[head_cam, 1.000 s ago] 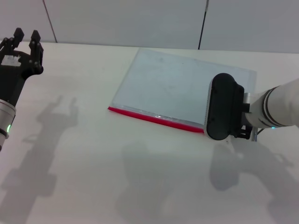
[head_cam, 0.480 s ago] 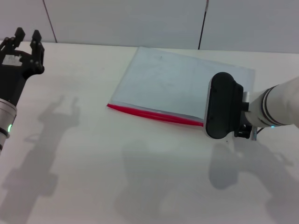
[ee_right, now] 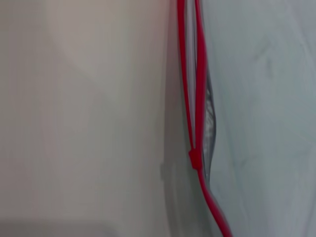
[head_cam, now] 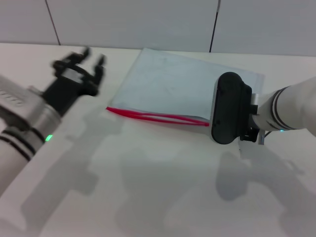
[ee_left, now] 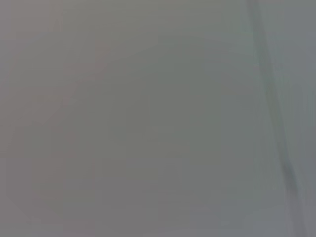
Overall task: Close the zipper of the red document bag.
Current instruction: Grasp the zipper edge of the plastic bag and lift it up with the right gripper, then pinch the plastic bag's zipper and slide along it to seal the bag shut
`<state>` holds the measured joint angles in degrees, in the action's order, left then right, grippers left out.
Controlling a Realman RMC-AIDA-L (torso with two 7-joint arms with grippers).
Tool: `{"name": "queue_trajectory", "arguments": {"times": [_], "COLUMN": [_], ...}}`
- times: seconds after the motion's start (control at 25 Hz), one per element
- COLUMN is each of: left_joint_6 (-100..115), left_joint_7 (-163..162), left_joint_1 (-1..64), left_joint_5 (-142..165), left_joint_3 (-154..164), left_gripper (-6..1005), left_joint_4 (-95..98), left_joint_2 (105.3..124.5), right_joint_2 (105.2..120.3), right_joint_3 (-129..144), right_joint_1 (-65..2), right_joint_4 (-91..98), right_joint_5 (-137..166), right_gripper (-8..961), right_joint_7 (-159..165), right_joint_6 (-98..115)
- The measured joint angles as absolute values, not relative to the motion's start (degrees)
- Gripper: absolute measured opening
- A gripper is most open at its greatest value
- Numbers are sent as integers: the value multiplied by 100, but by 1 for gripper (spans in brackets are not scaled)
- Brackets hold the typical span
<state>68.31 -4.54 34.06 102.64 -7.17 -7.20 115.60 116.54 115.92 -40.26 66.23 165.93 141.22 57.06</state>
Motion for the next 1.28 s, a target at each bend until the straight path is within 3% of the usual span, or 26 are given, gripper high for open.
{"name": "queue_trajectory", "arguments": {"times": [1.28], "left_joint_6": [4283], "left_joint_7": [1683], "left_joint_1": [4771], "left_joint_5": [11179], "left_joint_3": [223], "left_gripper": [354], "left_joint_4": [-1896], "left_joint_2": [11644], "right_joint_2": [11654], "right_joint_3": [11632], "right_joint_1": [-4104], "right_joint_4": [6904], "right_joint_5": [16593], "right_gripper": [46], "right_joint_7": [14348], "right_joint_6": [5473]}}
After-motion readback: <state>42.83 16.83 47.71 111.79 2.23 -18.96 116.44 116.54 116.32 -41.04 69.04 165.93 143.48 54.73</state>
